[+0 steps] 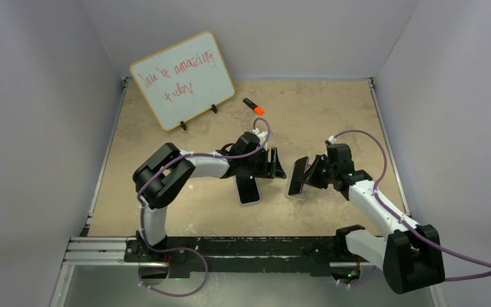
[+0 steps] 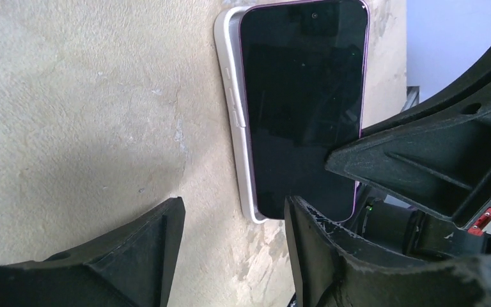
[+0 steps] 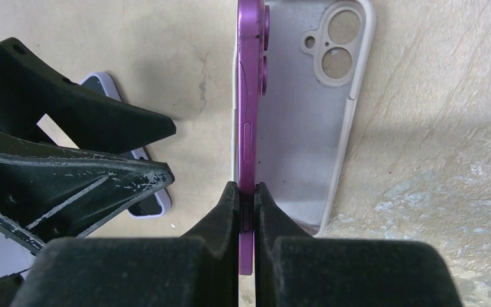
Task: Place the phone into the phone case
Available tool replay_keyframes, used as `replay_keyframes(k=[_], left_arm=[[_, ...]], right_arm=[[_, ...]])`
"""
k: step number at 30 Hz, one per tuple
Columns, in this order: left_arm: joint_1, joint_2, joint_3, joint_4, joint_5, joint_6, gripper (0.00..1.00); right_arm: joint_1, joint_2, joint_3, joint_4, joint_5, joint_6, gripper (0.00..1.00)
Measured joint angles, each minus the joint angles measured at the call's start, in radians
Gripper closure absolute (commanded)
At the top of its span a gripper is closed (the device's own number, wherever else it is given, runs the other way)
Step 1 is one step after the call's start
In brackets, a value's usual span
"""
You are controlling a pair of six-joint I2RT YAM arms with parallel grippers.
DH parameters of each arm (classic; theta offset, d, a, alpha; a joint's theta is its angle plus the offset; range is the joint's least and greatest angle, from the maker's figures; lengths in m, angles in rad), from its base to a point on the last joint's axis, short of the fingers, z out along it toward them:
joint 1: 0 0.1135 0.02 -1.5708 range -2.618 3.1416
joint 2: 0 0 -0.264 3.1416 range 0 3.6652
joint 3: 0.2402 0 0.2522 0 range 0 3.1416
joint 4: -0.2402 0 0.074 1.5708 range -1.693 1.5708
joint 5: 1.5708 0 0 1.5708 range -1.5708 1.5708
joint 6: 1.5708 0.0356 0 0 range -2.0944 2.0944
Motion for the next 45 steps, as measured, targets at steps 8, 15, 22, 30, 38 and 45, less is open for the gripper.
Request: replay_keyframes(k=[8, 15, 22, 30, 38, 45], left_arm=[[-0.026, 0.045, 0.011, 0.013, 0.006, -0.010, 0.41], [-0.038, 0.075, 0.024, 0.048, 0.024, -0.027, 0.45], [-0.048, 0.088, 0.031, 0.062, 0.029, -0.029, 0.48], [-0.058, 0.089, 0.031, 0.062, 0.028, -0.028, 0.49], [-0.065, 0.101, 0.047, 0.059, 0.023, -0.026, 0.51], [-0.073, 0.101, 0.058, 0.039, 0.002, -0.024, 0.52]], right_arm=[[-0.051, 0.013, -0.016, 0.006, -0.039, 0.011, 1.00], [-0.076, 0.029, -0.045, 0.053, -0.109, 0.020, 1.00], [-0.091, 0.041, -0.072, 0.115, -0.178, 0.031, 1.00], [-0.104, 0.081, -0.104, 0.214, -0.262, 0.037, 1.00], [-0.100, 0.085, -0.104, 0.179, -0.222, 0.004, 0.76], [-0.100, 0.072, -0.103, 0.093, -0.161, -0.029, 0.61]])
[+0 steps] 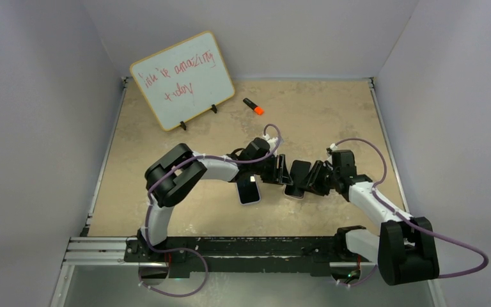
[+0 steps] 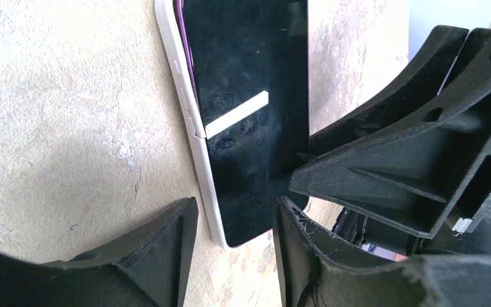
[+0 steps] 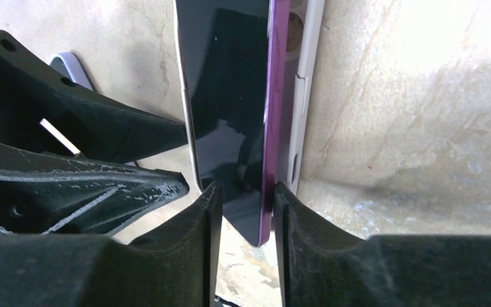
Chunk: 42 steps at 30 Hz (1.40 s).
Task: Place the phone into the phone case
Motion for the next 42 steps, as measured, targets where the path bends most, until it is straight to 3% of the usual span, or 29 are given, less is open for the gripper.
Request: replay_keyframes(k=[10, 19, 23, 32, 36, 42], left_arm=[[0.013, 0.010, 0.085, -0.105, -0.025, 0.039, 0.52], [0.031, 0.058, 0.135, -0.123, -0.019, 0.054, 0.54], [0.030, 0.082, 0.160, -0.112, -0.002, 0.052, 0.58], [0.020, 0.083, 0.153, -0.112, 0.009, 0.047, 0.72], [0.019, 0.081, 0.121, -0.074, 0.009, 0.024, 0.76], [-0.003, 0.026, 0.032, -0.057, -0.016, -0.008, 0.78]], right_arm=[[0.001, -0.035, 0.102, -0.133, 0.103, -0.039, 0.61], [0.002, -0.027, 0.100, -0.126, 0.167, -0.035, 0.78], [0.003, -0.019, 0.075, -0.082, 0.167, -0.032, 0.79], [0.003, 0.027, 0.041, -0.026, 0.143, -0.043, 0.95], [-0.002, 0.019, 0.029, -0.009, 0.120, -0.055, 0.95], [-0.009, 0.009, 0.012, 0.016, 0.087, -0.076, 0.86]])
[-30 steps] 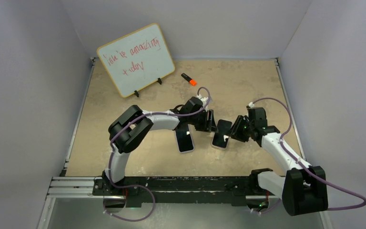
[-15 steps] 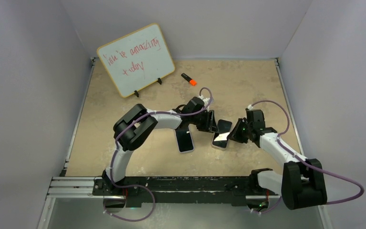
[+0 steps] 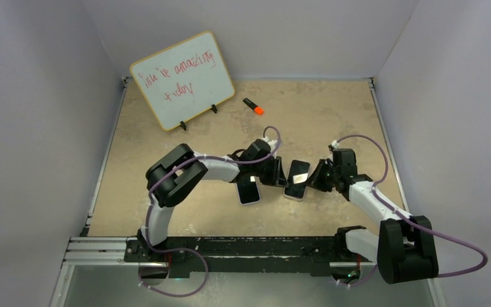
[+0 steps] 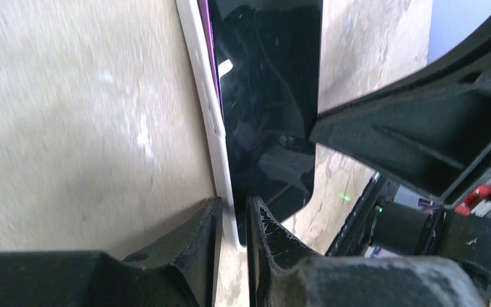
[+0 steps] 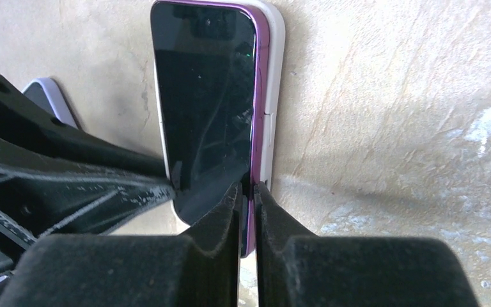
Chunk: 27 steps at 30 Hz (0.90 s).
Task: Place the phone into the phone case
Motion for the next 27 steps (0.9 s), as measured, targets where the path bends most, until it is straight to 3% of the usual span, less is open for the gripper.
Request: replay_keyframes(k=[6, 15, 19, 27], left_arm=[[-0.027, -0.054, -0.071, -0.005, -0.004, -0.029, 0.77], [-0.032, -0.076, -0.074, -0.025, -0.018, -0.032, 0.65], [-0.020, -0.076, -0.051, -0.042, -0.034, -0.017, 0.64], [0.041, -0.065, -0.045, -0.009, -0.045, -0.010, 0.62]], right_arm=[[0.002, -0.026, -0.020, 0.023, -0.024, 0.005, 0.63], [0.010, -0.108, -0.020, -0.020, -0.018, 0.050, 0.30], [0.011, -0.096, -0.020, -0.019, -0.007, 0.072, 0.20], [0.012, -0.083, -0.057, 0.069, 0.001, 0.109, 0.11]])
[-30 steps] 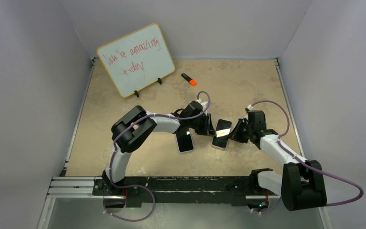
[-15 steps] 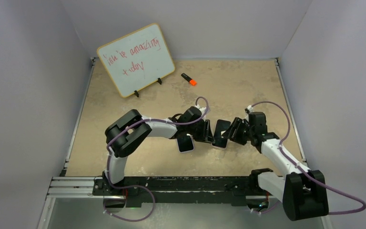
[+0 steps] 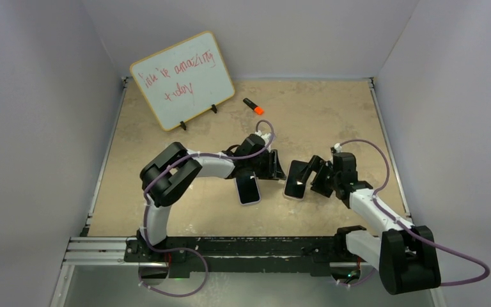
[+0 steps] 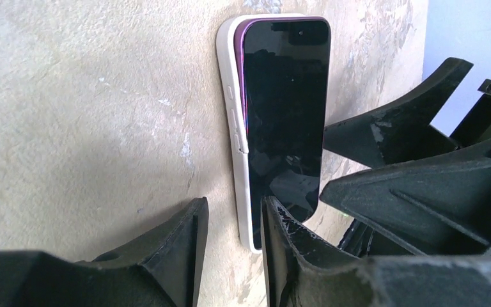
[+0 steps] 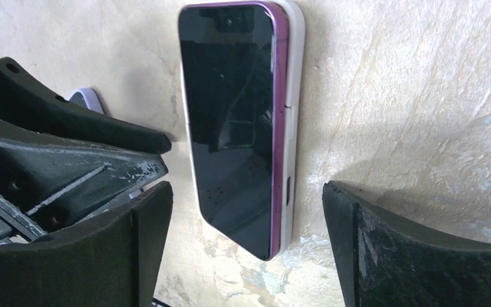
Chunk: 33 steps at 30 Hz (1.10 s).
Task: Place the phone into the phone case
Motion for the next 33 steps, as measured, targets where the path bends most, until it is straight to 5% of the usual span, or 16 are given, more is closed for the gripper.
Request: replay_keyframes(k=[21, 33], left_arm=[[0.006, 0.061, 0.056, -0.030, 0.056, 0.046, 0.72], [0.011, -0.030, -0.072, -0.003, 0.051, 0.048, 0.68]], right_arm=[[-0.012, 0.087, -0.144, 0.448, -0.187, 0.177, 0.08], [-0.011, 0.135, -0.170, 0.703, -0.350, 0.324, 0.09]])
